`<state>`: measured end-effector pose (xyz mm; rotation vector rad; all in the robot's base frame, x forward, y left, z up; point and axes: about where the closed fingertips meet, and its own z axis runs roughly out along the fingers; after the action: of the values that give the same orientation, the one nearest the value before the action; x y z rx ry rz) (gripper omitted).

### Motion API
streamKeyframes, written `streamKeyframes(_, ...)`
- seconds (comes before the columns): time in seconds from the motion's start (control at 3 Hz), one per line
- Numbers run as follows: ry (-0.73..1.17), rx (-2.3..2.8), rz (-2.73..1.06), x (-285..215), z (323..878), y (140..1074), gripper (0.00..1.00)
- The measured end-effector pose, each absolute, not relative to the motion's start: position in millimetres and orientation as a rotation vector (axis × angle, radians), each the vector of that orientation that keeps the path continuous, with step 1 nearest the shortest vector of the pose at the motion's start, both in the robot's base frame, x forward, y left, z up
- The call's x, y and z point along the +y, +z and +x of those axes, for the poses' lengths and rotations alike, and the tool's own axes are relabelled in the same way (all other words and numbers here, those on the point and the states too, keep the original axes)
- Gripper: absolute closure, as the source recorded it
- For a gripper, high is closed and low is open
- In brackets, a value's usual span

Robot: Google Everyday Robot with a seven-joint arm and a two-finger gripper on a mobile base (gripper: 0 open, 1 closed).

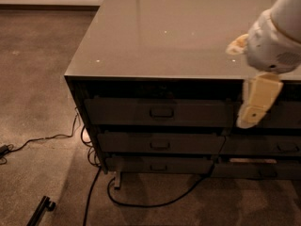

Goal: Open top drawer

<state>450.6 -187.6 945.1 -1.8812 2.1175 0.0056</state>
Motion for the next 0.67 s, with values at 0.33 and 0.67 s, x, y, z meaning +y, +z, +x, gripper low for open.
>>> streamKeyframes(0.33,0.083,2.034,-2.01,-163.1,459.4,913.3,0.0)
streamKeyframes(0.67,0.087,2.022,-2.058,-153.9,472.2,880.7,0.0)
